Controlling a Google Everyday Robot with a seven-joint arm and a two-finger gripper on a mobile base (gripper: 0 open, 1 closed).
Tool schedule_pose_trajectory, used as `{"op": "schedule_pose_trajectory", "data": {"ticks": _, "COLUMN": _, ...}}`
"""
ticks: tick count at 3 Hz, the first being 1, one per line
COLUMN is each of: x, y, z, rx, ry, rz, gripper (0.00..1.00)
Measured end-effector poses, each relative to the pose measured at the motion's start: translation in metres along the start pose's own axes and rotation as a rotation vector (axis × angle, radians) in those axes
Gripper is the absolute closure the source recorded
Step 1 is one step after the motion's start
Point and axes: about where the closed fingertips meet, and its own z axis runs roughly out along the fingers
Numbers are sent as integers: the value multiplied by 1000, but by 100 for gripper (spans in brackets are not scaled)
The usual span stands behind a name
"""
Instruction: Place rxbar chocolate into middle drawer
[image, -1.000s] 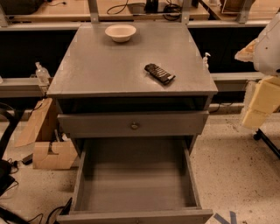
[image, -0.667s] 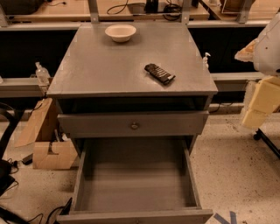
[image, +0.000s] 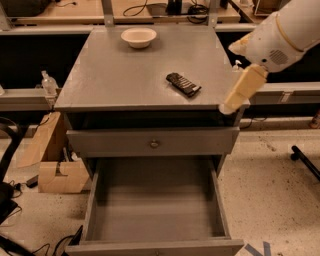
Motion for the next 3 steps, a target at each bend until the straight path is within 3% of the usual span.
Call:
{"op": "schedule_pose_trajectory", "data": {"ticks": 1, "x": -31, "y": -40, "z": 30, "rx": 42, "ry": -168, "rz": 49, "gripper": 0}}
{"op": "schedule_pose_trajectory", "data": {"ticks": 2, "x": -58, "y": -64, "z": 50, "rx": 103, "ry": -217, "rz": 103, "gripper": 0}}
{"op": "schedule_pose_trajectory", "data": {"ticks": 3, "x": -46, "y": -78, "z": 66, "rx": 204, "ry": -98, "rz": 230, "gripper": 0}}
